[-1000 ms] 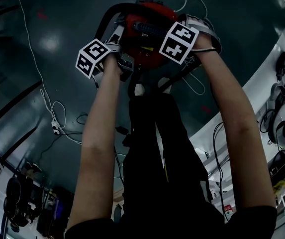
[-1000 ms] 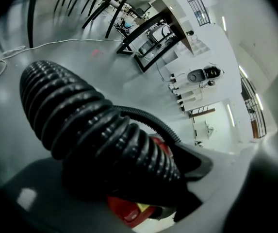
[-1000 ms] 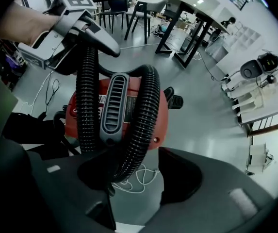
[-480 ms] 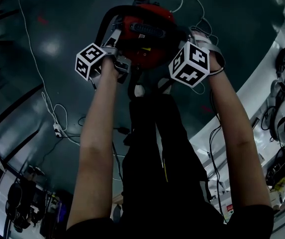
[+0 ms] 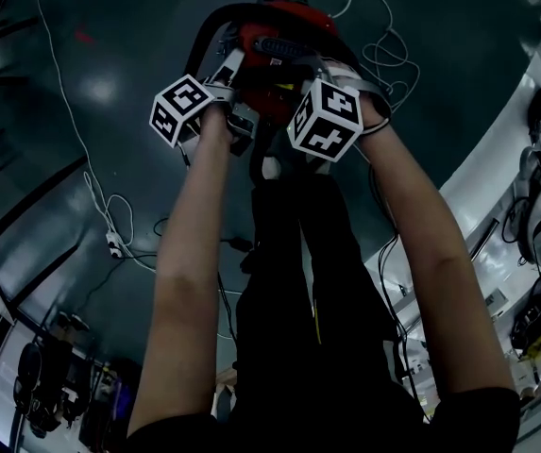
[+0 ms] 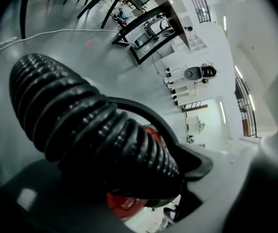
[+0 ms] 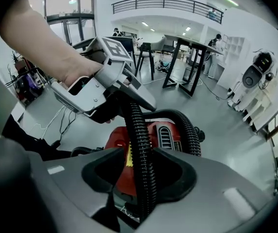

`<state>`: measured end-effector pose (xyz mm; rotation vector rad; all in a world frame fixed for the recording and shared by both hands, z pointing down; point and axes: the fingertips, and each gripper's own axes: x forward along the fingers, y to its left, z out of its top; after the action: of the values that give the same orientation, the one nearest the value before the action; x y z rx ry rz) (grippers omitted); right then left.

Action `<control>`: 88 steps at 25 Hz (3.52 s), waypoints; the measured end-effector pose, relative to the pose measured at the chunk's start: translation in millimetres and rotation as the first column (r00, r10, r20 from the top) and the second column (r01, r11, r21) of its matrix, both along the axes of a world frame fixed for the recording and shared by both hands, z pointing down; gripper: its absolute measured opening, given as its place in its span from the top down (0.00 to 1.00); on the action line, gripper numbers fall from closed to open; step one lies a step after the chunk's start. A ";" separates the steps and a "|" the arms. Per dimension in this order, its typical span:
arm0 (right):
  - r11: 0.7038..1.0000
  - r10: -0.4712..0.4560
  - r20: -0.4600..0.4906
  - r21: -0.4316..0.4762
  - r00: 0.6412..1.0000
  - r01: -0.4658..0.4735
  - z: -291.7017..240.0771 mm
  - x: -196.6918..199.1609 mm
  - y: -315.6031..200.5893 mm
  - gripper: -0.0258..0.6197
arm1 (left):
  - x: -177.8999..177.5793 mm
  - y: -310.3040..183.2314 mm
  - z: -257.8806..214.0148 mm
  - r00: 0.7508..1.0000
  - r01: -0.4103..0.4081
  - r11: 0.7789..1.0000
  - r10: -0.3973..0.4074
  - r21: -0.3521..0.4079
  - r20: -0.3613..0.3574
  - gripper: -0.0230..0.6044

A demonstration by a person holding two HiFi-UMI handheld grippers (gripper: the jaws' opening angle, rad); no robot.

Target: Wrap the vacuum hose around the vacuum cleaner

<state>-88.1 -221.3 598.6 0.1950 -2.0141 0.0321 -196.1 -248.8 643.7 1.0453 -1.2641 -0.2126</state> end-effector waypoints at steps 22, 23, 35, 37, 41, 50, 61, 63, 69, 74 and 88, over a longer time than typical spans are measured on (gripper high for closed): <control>0.998 0.006 -0.085 0.059 0.996 -0.001 19.1 -50.5 -7.6 0.72 | 22.6 51.4 -12.3 0.860 -0.510 0.851 0.508 0.123 0.049 0.38; 0.998 0.006 -0.080 0.060 0.997 -0.001 18.8 -54.8 -7.9 0.72 | 21.8 52.9 -15.2 0.847 -0.531 0.837 0.527 0.134 0.066 0.41; 0.993 -0.058 -0.029 0.101 0.998 0.061 18.2 -93.8 -1.1 0.72 | 5.2 69.8 -33.6 0.517 -0.846 0.519 0.746 0.121 0.420 0.61; 0.992 -0.076 -0.018 0.098 0.997 0.077 18.8 -101.6 0.1 0.72 | 10.2 70.2 -37.3 0.519 -0.850 0.502 0.742 0.160 0.425 0.62; 0.996 -0.062 -0.008 0.058 0.998 0.062 24.1 -107.0 1.4 0.69 | 16.5 69.8 -41.2 0.537 -0.841 0.496 0.719 0.217 0.441 0.65; 0.997 0.059 -0.003 -0.048 0.998 -0.059 38.9 -86.4 13.1 0.56 | 20.5 82.1 -18.9 0.470 -0.873 0.477 0.762 0.106 0.445 0.65; 0.962 0.259 0.100 0.062 0.961 -0.266 13.1 -46.9 -0.1 0.68 | 4.4 74.4 19.2 0.583 -0.755 0.653 0.707 -0.053 0.401 0.80; 0.957 0.280 0.088 0.050 0.956 -0.285 16.9 -34.9 2.2 0.68 | 1.5 74.0 24.4 0.625 -0.726 0.686 0.692 -0.057 0.361 0.74; 0.958 0.281 0.072 0.033 0.957 -0.284 22.6 -15.6 8.9 0.70 | 21.4 92.7 25.7 0.541 -0.806 0.590 0.771 -0.056 0.337 0.74; 0.956 0.287 0.075 0.036 0.955 -0.290 23.7 -15.2 11.2 0.70 | 34.1 96.6 15.1 0.515 -0.829 0.558 0.780 -0.024 0.354 0.78; 0.937 0.335 0.152 0.050 0.930 -0.345 14.0 -31.0 6.0 0.73 | 27.9 83.0 13.9 0.495 -0.799 0.592 0.747 -0.105 0.445 0.83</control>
<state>-119.1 -215.3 612.6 0.6054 -2.1019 0.1947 -168.2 -165.8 657.7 1.7471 -1.0428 0.7235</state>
